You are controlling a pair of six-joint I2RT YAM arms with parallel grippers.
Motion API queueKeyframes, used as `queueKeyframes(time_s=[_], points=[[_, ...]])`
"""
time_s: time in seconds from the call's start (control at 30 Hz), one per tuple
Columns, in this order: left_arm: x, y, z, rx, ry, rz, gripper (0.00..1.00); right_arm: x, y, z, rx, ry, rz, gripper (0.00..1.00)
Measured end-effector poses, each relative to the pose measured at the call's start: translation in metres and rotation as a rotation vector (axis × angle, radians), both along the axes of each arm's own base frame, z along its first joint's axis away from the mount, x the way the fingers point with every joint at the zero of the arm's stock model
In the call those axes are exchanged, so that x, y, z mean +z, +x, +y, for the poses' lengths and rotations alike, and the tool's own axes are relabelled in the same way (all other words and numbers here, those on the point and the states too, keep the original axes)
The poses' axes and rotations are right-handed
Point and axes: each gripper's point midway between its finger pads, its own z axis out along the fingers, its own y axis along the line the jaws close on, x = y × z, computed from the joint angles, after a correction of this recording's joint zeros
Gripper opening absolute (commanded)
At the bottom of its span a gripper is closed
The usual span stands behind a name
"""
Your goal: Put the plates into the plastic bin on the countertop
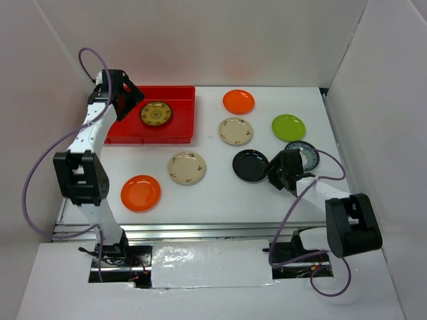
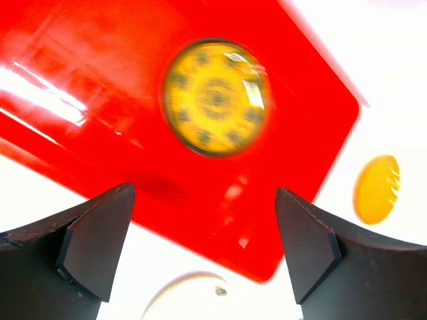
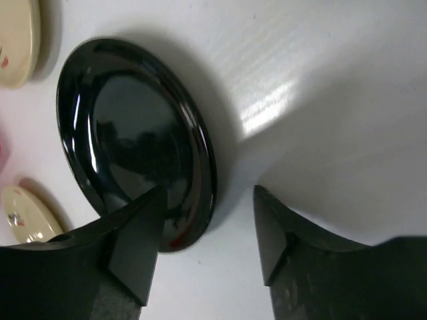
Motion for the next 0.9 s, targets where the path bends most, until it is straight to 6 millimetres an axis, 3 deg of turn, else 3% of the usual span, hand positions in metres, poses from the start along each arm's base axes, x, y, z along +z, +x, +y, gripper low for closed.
queueKeyframes(time_s=[0.1, 0.17, 0.2, 0.23, 0.3, 0.4, 0.47, 0.57, 0.7, 0.83, 0.9], points=[[0.051, -0.033, -0.028, -0.061, 0.040, -0.103, 0.99, -0.005, 0.014, 0.003, 0.002, 0.052, 0.005, 0.44], [0.073, -0.059, -0.050, -0.115, 0.046, -0.158, 0.99, -0.008, 0.022, 0.007, 0.007, 0.080, 0.015, 0.29], [0.081, -0.071, -0.058, -0.143, 0.055, -0.178, 0.99, -0.010, 0.024, 0.008, 0.013, 0.092, 0.019, 0.06], [0.087, -0.081, -0.064, -0.163, 0.057, -0.192, 0.99, -0.013, 0.026, 0.010, 0.022, 0.102, 0.023, 0.00], [0.093, -0.096, -0.073, -0.202, 0.067, -0.221, 0.99, -0.011, 0.030, 0.016, 0.029, 0.143, 0.013, 0.00], [0.082, -0.111, -0.091, -0.286, 0.056, -0.222, 0.99, -0.004, 0.029, 0.021, 0.039, 0.146, -0.015, 0.00], [0.063, -0.120, -0.119, -0.391, 0.024, -0.204, 0.99, 0.003, 0.020, 0.027, 0.053, 0.122, -0.027, 0.00], [0.028, -0.137, -0.188, -0.647, -0.066, -0.148, 0.99, 0.037, 0.006, 0.047, 0.124, 0.083, -0.110, 0.00], [-0.005, -0.161, -0.266, -0.932, -0.190, -0.084, 0.99, 0.093, -0.006, 0.073, 0.239, 0.124, -0.275, 0.00], [-0.024, -0.181, -0.302, -1.077, -0.260, -0.040, 0.98, 0.114, -0.014, 0.082, 0.310, 0.159, -0.336, 0.00], [-0.023, -0.185, -0.312, -1.120, -0.296, -0.048, 0.89, 0.113, -0.017, 0.085, 0.335, 0.169, -0.329, 0.00]])
